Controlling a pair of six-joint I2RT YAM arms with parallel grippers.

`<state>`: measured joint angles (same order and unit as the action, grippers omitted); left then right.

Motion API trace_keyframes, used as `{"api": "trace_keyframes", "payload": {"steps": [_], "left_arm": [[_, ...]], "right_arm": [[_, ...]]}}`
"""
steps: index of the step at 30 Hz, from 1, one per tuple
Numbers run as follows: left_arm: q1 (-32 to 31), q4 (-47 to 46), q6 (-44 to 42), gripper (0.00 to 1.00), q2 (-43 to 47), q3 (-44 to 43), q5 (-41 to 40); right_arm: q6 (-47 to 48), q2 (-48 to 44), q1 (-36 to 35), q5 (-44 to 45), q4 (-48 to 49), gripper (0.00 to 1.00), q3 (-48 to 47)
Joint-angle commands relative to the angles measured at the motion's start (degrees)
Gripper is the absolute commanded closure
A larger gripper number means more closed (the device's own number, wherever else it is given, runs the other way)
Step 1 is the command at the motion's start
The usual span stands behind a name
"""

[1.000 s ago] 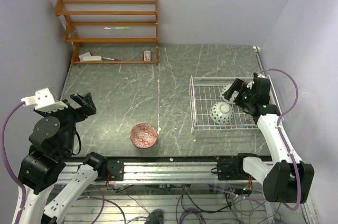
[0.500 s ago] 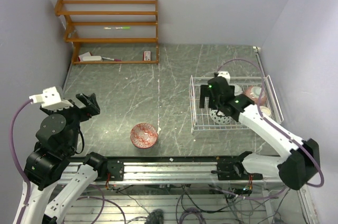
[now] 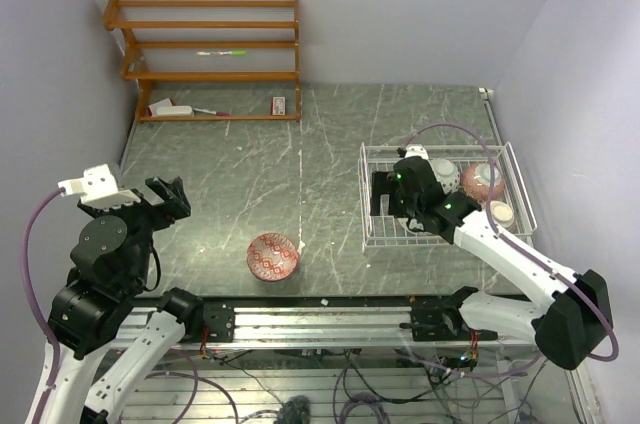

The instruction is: Load the bowls into the dish rack

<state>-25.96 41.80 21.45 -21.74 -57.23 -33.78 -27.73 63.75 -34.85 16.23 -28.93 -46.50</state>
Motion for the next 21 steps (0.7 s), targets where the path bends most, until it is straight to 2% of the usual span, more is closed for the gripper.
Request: {"api": "trace_keyframes", "payload": {"steps": [1,9,21], "left_arm": [[0.4,-1.7,0.3,0.01,0.1,0.3,0.5],[0.4,-1.3,0.1,0.01,0.1,0.1,0.0],[0.4,-1.3,0.1,0.01,0.4,0.5,-0.1]], "right_arm": [[1.2,1.9,-0.2,-3.8,5.4,0.0,1.2],[-1.8,4.3,0.1,7.7,1.2,0.0,-0.1],[-3.3,2.2,5.0,14.3,-4.3,0.0,1.8]]}}
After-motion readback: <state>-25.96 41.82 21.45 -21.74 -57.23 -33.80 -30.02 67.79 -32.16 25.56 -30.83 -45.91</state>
